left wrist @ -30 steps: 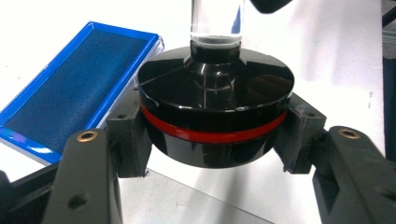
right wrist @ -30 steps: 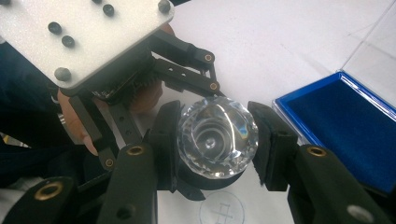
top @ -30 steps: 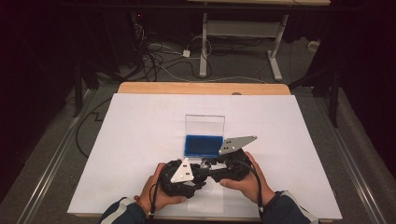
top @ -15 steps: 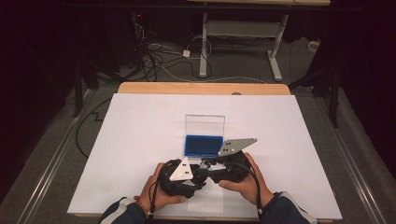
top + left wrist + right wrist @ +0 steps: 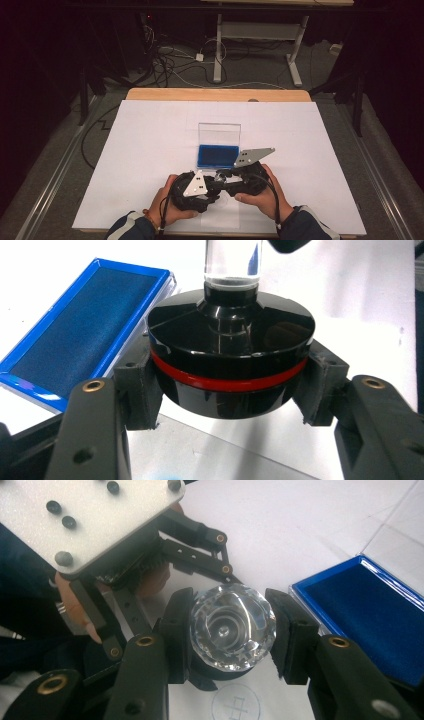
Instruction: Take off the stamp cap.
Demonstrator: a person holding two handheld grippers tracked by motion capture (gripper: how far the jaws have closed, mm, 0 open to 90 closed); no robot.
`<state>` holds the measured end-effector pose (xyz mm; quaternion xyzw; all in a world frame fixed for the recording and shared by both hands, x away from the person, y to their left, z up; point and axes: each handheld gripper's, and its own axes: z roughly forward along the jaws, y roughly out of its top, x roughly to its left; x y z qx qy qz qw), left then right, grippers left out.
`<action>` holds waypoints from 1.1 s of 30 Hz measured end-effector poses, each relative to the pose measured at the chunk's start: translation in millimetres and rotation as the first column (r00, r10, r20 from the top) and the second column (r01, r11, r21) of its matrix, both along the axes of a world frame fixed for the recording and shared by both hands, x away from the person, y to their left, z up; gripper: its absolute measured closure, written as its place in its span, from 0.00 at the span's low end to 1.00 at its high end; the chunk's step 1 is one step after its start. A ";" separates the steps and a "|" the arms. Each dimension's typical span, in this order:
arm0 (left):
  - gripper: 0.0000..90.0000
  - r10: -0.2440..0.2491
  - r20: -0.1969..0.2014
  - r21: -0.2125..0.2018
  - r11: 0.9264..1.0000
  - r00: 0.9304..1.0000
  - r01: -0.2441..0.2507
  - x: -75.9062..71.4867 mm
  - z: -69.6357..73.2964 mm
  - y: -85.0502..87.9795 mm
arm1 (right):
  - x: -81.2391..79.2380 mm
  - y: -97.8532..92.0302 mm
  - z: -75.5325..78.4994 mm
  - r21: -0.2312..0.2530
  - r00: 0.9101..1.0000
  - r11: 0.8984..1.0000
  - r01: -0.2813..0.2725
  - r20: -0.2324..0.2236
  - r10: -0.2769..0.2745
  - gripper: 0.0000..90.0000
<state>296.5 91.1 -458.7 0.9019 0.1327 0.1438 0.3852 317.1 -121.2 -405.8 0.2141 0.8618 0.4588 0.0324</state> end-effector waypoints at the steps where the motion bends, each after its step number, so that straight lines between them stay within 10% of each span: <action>1: 0.41 -0.001 -0.006 -0.011 1.000 1.000 0.001 0.3 0.1 0.4 | 0.1 -0.3 0.8 -0.001 1.000 1.000 -0.002 0.002 0.002 0.64; 6: 0.41 0.003 0.015 -0.002 1.000 1.000 -0.003 -1.5 2.4 0.6 | 0.2 -2.4 1.2 0.027 1.000 1.000 0.007 -0.012 -0.007 0.64; 11: 0.41 -0.016 -0.055 -0.052 0.999 0.998 0.013 2.7 0.1 2.8 | 0.9 -3.6 1.3 0.034 1.000 0.999 0.008 -0.020 -0.007 0.64; 13: 0.41 0.009 -0.122 -0.025 1.000 0.993 -0.012 5.8 -14.0 7.7 | -1.1 -10.5 9.8 0.030 0.995 0.997 0.064 0.072 -0.066 0.64; 16: 0.41 0.013 -0.111 -0.027 1.000 0.994 -0.016 4.8 -13.0 11.3 | 6.5 -32.8 22.3 0.152 0.998 0.986 0.061 -0.009 -0.061 0.64; 17: 0.41 0.025 -0.106 -0.058 0.998 0.994 -0.032 6.2 -9.3 13.2 | 6.1 -45.0 23.6 0.102 0.991 0.988 0.113 0.055 -0.119 0.64; 22: 0.41 0.029 -0.069 -0.041 0.999 0.997 -0.032 5.9 -6.6 13.4 | 4.9 -50.5 29.6 0.089 0.985 0.987 0.134 0.095 -0.142 0.64; 33: 0.41 0.077 -0.034 -0.084 0.993 0.996 -0.080 7.6 2.1 35.1 | 6.9 -66.7 34.9 0.088 0.976 0.980 0.181 0.104 -0.190 0.64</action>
